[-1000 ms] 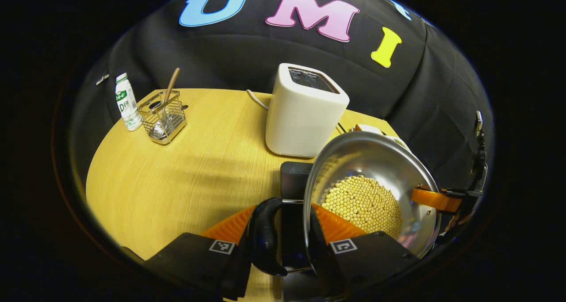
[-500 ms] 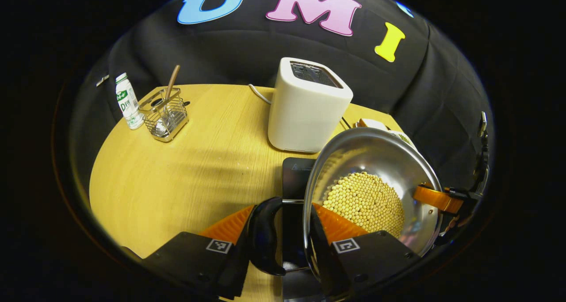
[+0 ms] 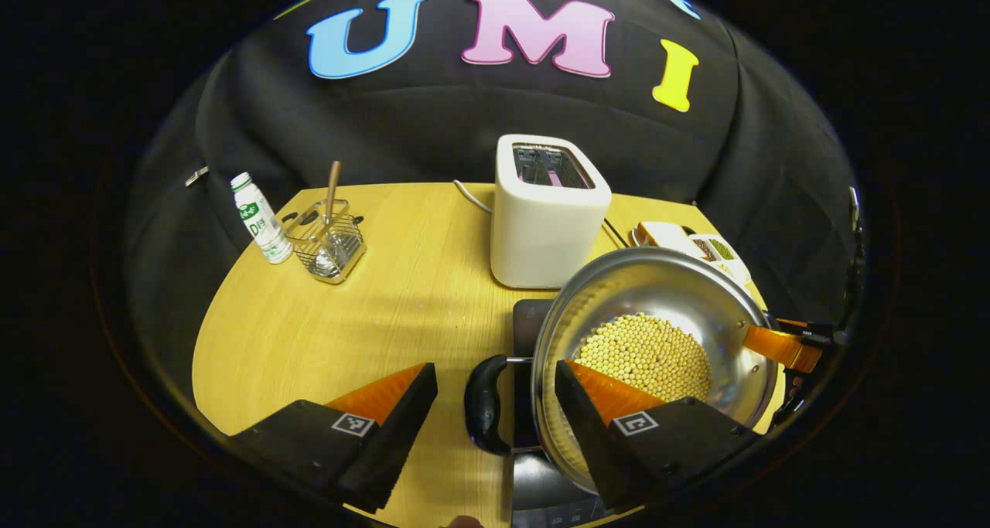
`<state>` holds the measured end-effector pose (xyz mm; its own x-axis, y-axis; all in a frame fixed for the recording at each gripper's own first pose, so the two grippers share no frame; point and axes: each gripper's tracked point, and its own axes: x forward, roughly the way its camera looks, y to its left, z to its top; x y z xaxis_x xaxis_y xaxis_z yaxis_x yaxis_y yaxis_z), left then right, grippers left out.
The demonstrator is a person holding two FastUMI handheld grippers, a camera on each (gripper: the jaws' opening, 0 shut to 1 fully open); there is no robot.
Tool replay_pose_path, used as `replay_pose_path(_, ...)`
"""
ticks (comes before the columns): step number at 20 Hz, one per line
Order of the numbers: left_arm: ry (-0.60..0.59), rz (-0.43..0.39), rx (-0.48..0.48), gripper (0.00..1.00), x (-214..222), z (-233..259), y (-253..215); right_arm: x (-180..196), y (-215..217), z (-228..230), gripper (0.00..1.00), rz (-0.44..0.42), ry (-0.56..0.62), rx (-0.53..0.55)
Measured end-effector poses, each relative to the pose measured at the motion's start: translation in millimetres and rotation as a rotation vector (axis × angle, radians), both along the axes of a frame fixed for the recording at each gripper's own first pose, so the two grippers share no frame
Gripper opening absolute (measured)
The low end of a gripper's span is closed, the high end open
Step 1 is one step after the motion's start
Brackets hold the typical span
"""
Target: First push the handle of the pot to place it horizontally, then grasp the pot with both hands and set it on the induction cooktop.
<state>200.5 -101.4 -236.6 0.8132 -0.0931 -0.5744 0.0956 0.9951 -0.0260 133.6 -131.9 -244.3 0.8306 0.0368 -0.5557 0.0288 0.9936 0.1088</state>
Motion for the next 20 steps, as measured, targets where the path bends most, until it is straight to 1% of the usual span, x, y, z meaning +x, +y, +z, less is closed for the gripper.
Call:
replay_pose_path(4, -0.096, 0.039, -0.001, 0.96, -25, 38, 17, -18, 3, 35, 0.99, -0.015, -0.081, -0.035)
replay_pose_path(8, -0.201, 0.098, -0.019, 0.96, -57, 78, 39, -41, 9, 74, 0.99, -0.039, -0.160, -0.109)
replay_pose_path(10, -0.257, 0.118, -0.025, 0.96, -73, 98, 50, -54, 21, 99, 0.99, -0.037, -0.220, -0.126)
replay_pose_path(12, -0.316, 0.138, -0.053, 0.96, -91, 121, 61, -68, 29, 123, 0.99, -0.038, -0.286, -0.157)
replay_pose_path(14, -0.364, 0.144, -0.074, 0.96, -111, 141, 70, -85, 37, 148, 0.99, -0.051, -0.354, -0.160)
replay_pose_path(16, -0.416, 0.154, -0.066, 0.96, -131, 159, 86, -103, 46, 169, 0.99, -0.076, -0.409, -0.146)
replay_pose_path(18, -0.471, 0.151, -0.066, 0.96, -151, 175, 97, -122, 46, 191, 0.99, -0.122, -0.472, -0.148)
replay_pose_path(20, -0.492, 0.151, -0.059, 0.96, -168, 180, 105, -143, 48, 209, 0.98, -0.155, -0.534, -0.154)
